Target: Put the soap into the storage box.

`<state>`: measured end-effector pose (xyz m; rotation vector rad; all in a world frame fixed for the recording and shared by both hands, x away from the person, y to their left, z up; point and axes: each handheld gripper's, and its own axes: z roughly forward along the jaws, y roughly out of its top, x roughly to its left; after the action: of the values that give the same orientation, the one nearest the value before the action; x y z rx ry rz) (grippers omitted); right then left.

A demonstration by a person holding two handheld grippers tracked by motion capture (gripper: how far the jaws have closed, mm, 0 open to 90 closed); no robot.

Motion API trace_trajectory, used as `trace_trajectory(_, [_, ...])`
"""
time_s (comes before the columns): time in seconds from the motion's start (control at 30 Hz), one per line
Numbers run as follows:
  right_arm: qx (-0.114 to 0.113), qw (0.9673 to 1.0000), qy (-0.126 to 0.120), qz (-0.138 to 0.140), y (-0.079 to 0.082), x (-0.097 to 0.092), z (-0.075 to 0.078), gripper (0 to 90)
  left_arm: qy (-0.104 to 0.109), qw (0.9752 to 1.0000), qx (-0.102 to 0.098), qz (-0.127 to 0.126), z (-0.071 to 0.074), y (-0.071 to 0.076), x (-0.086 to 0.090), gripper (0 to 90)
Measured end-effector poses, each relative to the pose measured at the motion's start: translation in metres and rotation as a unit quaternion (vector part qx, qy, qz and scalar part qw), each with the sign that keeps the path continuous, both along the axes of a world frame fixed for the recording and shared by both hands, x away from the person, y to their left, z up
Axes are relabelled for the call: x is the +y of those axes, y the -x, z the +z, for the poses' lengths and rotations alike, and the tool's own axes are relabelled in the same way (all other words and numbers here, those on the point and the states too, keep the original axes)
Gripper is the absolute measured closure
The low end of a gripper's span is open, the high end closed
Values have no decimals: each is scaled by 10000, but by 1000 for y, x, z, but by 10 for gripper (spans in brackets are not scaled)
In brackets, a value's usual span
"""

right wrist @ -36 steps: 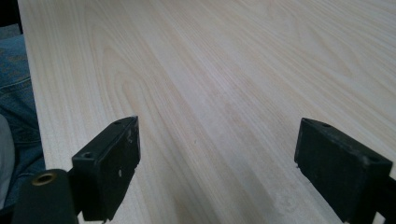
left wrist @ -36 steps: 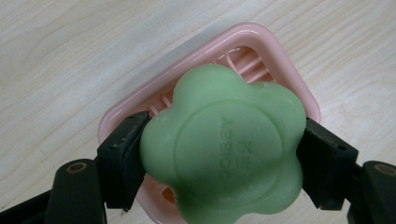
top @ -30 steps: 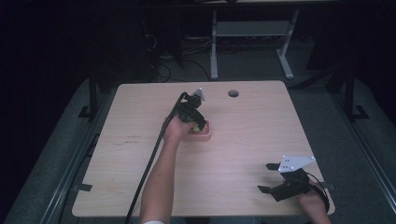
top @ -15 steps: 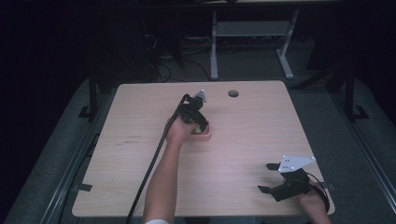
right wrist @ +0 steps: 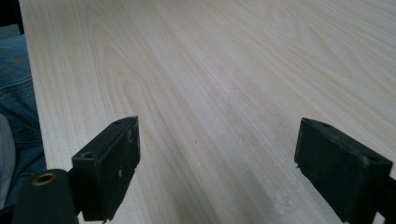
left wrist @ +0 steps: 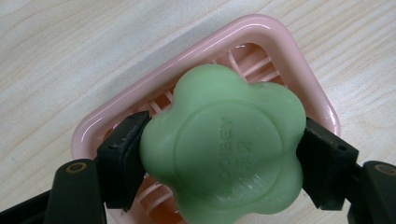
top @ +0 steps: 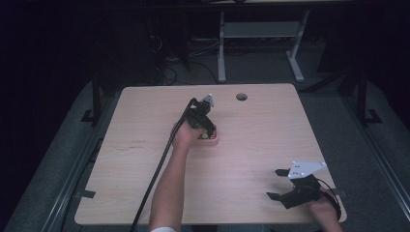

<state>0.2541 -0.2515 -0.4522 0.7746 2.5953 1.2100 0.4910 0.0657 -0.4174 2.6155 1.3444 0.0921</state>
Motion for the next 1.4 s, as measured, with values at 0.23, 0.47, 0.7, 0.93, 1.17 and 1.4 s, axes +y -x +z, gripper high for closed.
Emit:
trace_trajectory(0.23, [0, 10000, 7, 9, 0, 0, 0, 138, -118, 9999, 26, 17, -2, 1, -1, 263])
trace_trajectory(0.47, [-1, 10000, 6, 8, 0, 0, 0, 138, -163, 9999, 10, -29, -4, 1, -2, 261])
trace_trajectory(0.7, [4, 10000, 2, 4, 0, 0, 0, 138, -115, 9999, -50, -53, 0, 3, -2, 258])
trace_trajectory(0.93, [22, 10000, 21, 17, 0, 1, 0, 138, 8, 9998, -162, -78, 10, 6, 2, 254])
trace_trajectory(1.17, [5, 10000, 6, 4, -1, 0, -1, 138, 51, 9996, -248, -160, 19, 11, 5, 244])
trace_trajectory(1.4, [24, 10000, 33, -8, -1, 1, -1, 138, 155, 9990, -344, -243, 25, 18, 11, 238])
